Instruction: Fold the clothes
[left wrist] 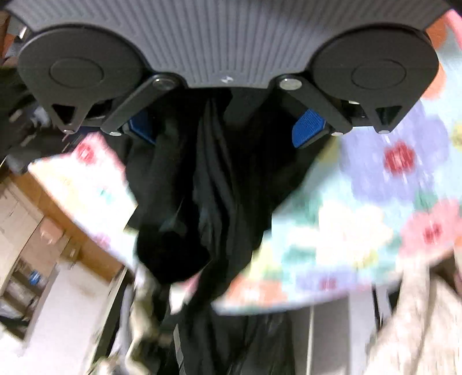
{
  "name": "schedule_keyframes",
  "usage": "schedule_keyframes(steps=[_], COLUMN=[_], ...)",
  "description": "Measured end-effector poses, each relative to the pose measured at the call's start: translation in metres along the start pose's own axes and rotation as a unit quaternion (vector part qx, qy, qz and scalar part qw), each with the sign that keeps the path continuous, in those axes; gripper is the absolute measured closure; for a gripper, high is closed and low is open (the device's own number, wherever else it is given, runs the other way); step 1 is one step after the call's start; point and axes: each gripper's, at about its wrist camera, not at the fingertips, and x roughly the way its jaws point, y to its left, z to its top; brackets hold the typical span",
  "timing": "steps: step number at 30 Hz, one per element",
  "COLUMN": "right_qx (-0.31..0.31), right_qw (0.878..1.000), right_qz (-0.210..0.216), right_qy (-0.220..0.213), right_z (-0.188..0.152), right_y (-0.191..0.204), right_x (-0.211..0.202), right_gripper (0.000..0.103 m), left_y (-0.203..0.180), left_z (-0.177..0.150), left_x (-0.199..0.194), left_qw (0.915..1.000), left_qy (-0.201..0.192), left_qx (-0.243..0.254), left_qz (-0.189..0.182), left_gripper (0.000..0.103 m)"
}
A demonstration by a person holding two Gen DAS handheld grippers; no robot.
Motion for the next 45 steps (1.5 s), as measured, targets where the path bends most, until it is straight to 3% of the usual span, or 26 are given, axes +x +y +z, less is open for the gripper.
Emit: schedule_keyframes(steps=[2,3,4,6,10,11,12,14,15,17,19,22,24,26,28,31,34,35,37,39,45], right_qx=[0.019,0.026,0.018,-0.017,-0.009,-0.020,-0.025,-0.023,-0.023,-0.033,-0.044,-0.012,0.024,0.058,0.085,0.097,0.088,0.083,0.075,0.088,0.119], right_qw=[0.998,0.997,0.997,0.999,0.999,0.999,0.999,0.999,0.999,0.998,0.997,0.998,0.997,0.995,0.993,0.994,0.995,0.995,0.996,0.995,0.992], right_qz=[0.061,0.078,0.068,0.038,0.039,0.035,0.035,0.038,0.041,0.045,0.054,0.062,0.038,0.018,0.000,-0.009,-0.042,-0.045,-0.046,-0.041,-0.029], right_qy=[0.005,0.008,0.013,0.025,0.010,0.008,0.006,0.004,0.004,0.011,0.020,-0.016,-0.069,-0.083,-0.077,-0.040,-0.032,-0.033,-0.035,-0.033,-0.023], right_z=[0.000,-0.001,-0.003,-0.006,-0.014,-0.017,-0.019,-0.023,-0.025,-0.027,-0.024,-0.004,0.007,0.011,0.009,-0.006,-0.025,-0.028,-0.033,-0.041,-0.049], right_y=[0.008,0.013,0.020,0.034,0.040,0.043,0.045,0.049,0.051,0.057,0.059,0.043,0.019,-0.003,-0.021,-0.033,-0.016,-0.013,-0.007,-0.004,-0.022], right_x=[0.002,0.004,0.007,0.016,0.022,0.023,0.022,0.021,0.020,0.018,0.011,-0.028,-0.059,-0.060,-0.041,0.001,-0.005,-0.010,-0.018,-0.022,-0.010], right_gripper=[0.061,0.061,0.061,0.061,0.061,0.061,0.061,0.061,0.061,0.061,0.061,0.061,0.050,0.043,0.038,0.040,0.046,0.047,0.048,0.048,0.048], left_y=[-0.006,-0.012,-0.020,-0.040,-0.088,-0.097,-0.104,-0.104,-0.099,-0.075,-0.054,-0.037,-0.023,-0.014,-0.014,-0.011,0.002,0.009,0.026,0.030,0.025], left_z=[0.007,0.010,0.012,0.016,0.026,0.030,0.032,0.024,0.018,0.016,0.018,0.015,0.015,0.015,0.017,0.016,0.012,0.010,0.009,0.006,0.006], left_x=[-0.021,-0.029,-0.033,-0.030,0.007,0.022,0.040,0.073,0.080,0.081,0.075,0.063,0.066,0.067,0.068,0.066,0.066,0.067,0.069,0.070,0.075], left_qw=[0.9983,0.9963,0.9947,0.9929,0.9861,0.9844,0.9809,0.9555,0.9506,0.9668,0.9767,0.9780,0.9827,0.9857,0.9852,0.9802,0.9671,0.9621,0.9726,0.9752,0.9727], left_qy=[-0.056,-0.082,-0.094,-0.093,-0.053,-0.037,-0.018,0.003,-0.001,-0.001,-0.007,-0.015,-0.015,-0.016,-0.020,-0.035,-0.048,-0.049,-0.036,-0.033,-0.030], left_qx=[0.013,0.023,0.034,0.065,0.157,0.172,0.185,0.230,0.240,0.185,0.140,0.110,0.082,0.061,0.059,0.054,0.043,0.038,-0.003,-0.009,0.004], left_qz=[-0.008,-0.012,-0.021,-0.035,-0.006,0.009,0.058,0.184,0.197,0.177,0.163,0.177,0.166,0.156,0.160,0.187,0.246,0.266,0.230,0.219,0.230], left_gripper=[0.004,0.004,0.004,0.003,0.003,0.002,0.009,0.017,0.018,0.018,0.017,0.017,0.017,0.017,0.017,0.018,0.042,0.045,0.046,0.044,0.040])
